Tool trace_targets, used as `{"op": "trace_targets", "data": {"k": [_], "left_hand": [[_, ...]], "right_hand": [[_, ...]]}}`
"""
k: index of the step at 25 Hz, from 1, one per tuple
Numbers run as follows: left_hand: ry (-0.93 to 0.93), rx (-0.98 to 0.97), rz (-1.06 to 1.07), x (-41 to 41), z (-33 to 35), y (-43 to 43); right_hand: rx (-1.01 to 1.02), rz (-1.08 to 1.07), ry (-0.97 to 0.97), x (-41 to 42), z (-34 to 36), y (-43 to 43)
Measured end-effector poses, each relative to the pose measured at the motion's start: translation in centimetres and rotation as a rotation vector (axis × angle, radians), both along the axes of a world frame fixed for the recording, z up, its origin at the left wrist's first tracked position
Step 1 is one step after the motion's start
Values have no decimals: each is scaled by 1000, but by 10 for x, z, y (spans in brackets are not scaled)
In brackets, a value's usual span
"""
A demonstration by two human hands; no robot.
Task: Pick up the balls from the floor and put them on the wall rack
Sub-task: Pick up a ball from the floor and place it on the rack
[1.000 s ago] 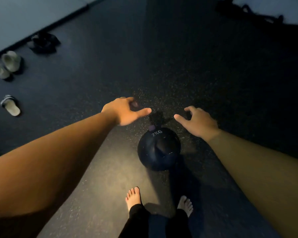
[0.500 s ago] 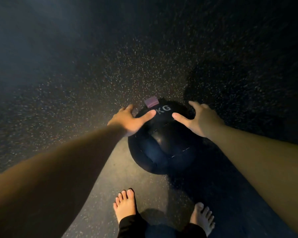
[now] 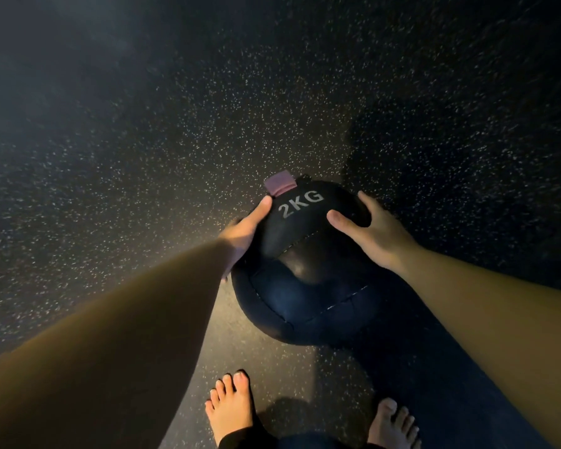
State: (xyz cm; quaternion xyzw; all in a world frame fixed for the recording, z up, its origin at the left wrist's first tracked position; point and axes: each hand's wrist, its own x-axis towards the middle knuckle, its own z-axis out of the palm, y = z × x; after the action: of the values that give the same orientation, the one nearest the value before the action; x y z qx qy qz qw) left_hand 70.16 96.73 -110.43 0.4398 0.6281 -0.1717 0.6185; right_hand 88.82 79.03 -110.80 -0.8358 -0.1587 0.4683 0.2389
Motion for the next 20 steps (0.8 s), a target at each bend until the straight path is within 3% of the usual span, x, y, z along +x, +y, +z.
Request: {"op": "trace_targets", "data": {"k": [3, 7, 10, 13, 20], "left_hand": [[-61, -39, 145, -9, -9, -14], [-112, 191, 112, 8, 28, -18], [-170, 320, 26, 37, 94, -7], [-264, 417, -6, 84, 185, 2], [-584, 623, -122, 229, 493, 2]], "right_hand": [[56, -90, -14, -9, -3, -6], [215, -229, -54, -15, 22, -25], [322, -294, -109, 4, 78, -23], [421, -345, -182, 47, 166, -14], [620, -419, -394, 177, 488, -33]]}}
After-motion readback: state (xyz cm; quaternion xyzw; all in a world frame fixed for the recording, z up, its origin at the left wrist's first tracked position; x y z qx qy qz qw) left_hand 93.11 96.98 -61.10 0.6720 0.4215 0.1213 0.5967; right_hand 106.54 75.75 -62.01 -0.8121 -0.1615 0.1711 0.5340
